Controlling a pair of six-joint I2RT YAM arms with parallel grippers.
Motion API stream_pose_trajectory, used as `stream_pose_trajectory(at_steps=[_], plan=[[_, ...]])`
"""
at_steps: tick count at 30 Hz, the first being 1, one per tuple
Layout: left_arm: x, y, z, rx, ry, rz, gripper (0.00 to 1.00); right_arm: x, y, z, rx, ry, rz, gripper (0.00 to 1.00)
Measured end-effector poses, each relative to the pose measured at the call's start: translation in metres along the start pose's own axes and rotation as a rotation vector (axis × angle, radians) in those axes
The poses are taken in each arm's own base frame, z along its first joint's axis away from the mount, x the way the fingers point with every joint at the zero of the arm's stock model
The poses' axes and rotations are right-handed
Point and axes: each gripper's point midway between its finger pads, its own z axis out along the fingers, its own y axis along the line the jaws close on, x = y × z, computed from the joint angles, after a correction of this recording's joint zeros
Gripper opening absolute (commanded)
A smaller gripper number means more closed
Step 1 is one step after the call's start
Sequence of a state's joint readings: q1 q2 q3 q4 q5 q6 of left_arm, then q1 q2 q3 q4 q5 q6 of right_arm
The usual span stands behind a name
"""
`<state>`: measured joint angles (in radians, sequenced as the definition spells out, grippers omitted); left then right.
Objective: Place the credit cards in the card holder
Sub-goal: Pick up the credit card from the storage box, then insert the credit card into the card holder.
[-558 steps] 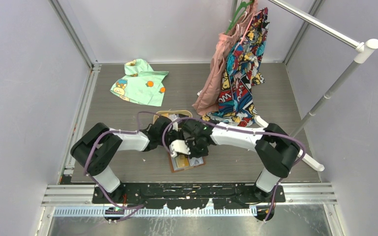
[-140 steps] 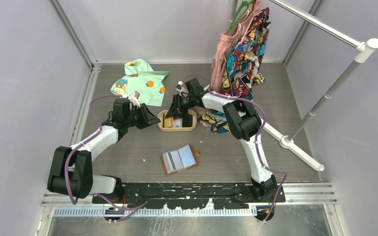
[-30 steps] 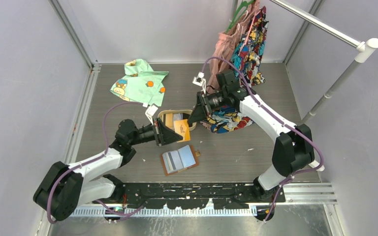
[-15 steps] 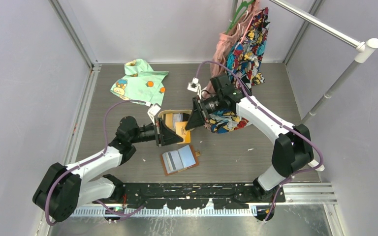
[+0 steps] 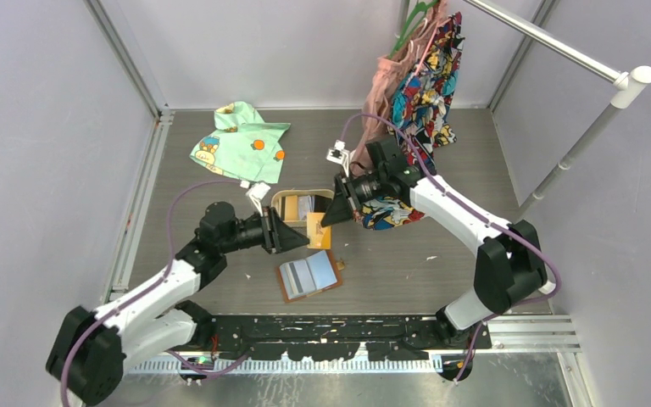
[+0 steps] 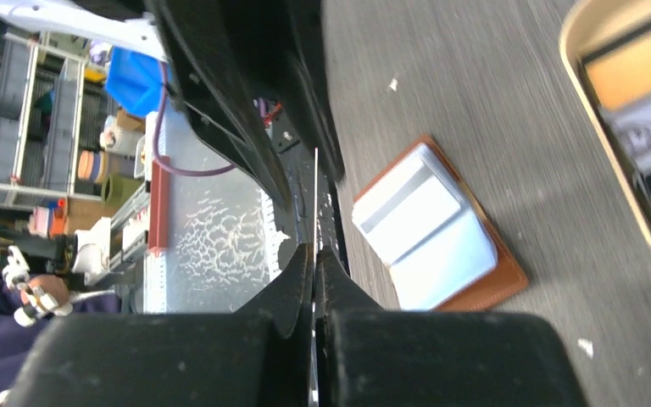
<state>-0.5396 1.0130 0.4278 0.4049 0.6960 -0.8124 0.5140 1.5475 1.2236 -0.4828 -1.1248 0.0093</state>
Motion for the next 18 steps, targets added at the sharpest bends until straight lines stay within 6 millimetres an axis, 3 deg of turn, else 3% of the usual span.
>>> stream_pose_trajectory(at_steps=[3, 6, 11, 18], plan=[[0.002, 0.015, -0.017, -0.159, -0.045, -0.047, 0.53, 0.019, -0.016, -0.003, 0.076, -0.019, 0.09, 0.01], [0.013, 0.031, -0.034, -0.298, -0.052, -0.107, 0.61, 0.037, -0.032, -0.002, 0.118, -0.019, 0.178, 0.01], [0.05, 0.06, -0.042, -0.485, 0.013, -0.226, 0.67, 0.081, -0.05, 0.009, 0.135, 0.014, 0.344, 0.01], [0.108, 0.098, -0.047, -0.72, 0.183, -0.272, 0.66, 0.093, -0.068, 0.031, 0.132, 0.024, 0.434, 0.01]])
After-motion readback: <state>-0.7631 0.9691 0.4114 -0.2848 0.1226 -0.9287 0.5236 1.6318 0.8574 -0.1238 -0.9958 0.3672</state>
